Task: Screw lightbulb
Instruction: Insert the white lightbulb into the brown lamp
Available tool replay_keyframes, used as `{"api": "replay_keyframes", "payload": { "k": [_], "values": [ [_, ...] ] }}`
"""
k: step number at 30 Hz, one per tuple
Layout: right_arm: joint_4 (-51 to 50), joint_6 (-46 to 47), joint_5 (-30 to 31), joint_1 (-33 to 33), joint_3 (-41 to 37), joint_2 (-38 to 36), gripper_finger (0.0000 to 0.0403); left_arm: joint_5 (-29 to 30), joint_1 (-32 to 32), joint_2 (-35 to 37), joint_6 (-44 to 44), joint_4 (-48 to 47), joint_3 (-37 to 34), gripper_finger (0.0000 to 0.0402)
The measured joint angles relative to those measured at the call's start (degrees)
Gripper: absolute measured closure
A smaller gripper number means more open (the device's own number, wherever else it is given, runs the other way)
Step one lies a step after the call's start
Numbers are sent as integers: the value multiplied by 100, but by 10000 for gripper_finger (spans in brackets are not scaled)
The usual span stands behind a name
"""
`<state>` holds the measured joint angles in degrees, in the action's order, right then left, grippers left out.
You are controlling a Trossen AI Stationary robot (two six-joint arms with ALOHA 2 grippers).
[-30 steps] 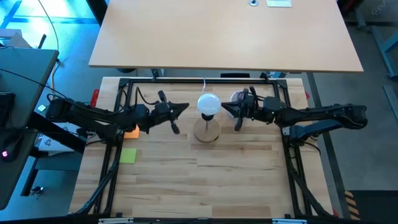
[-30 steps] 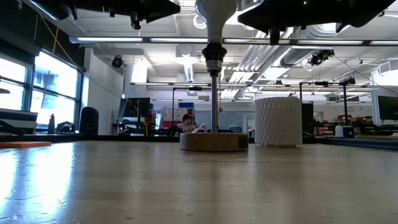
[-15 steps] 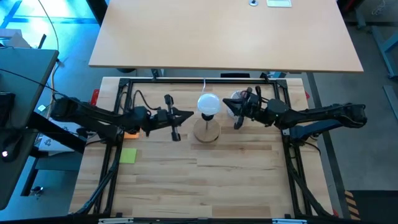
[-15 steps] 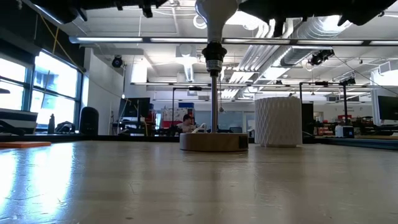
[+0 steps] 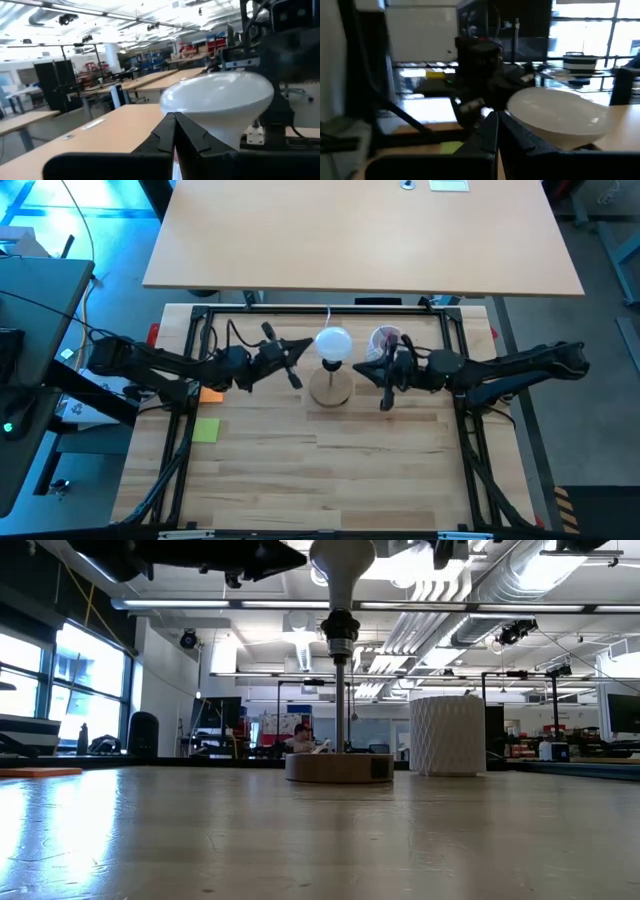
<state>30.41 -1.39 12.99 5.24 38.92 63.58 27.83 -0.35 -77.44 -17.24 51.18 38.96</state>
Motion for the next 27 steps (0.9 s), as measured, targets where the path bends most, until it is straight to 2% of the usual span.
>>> {"api": "replay_keyframes", "payload": {
  "k": [5, 7, 10, 13, 15, 21, 24, 26, 27],
  "values": [
    [-289, 147, 1718, 25, 48, 24, 402, -228, -154, 94, -92, -19, 2, 401],
    [-326, 277, 2030, -114, 48, 79, 402, -622, -188, 99, -136, 100, 2, 401],
    [-126, 302, 1730, -339, 48, 245, 402, -985, -198, 88, -137, 291, 2, 401],
    [216, 291, 1009, -468, 48, 420, 402, -933, -126, 84, -134, 252, 2, 401],
    [310, 287, 824, -445, 48, 441, 402, -927, -53, 84, -77, 193, 2, 401],
    [183, 201, 783, -110, 46, 325, 402, -933, 200, 91, 58, 63, 11, 401],
    [101, -1, 570, 143, 46, 242, 402, -904, 292, 91, -56, 21, 11, 401],
    [95, -410, 507, 303, 46, 191, 402, -614, 313, 121, -224, -55, 9, 401],
    [95, -629, 677, 381, 47, 171, 402, -419, 312, 125, -309, -91, 5, 401]
  ]
}}
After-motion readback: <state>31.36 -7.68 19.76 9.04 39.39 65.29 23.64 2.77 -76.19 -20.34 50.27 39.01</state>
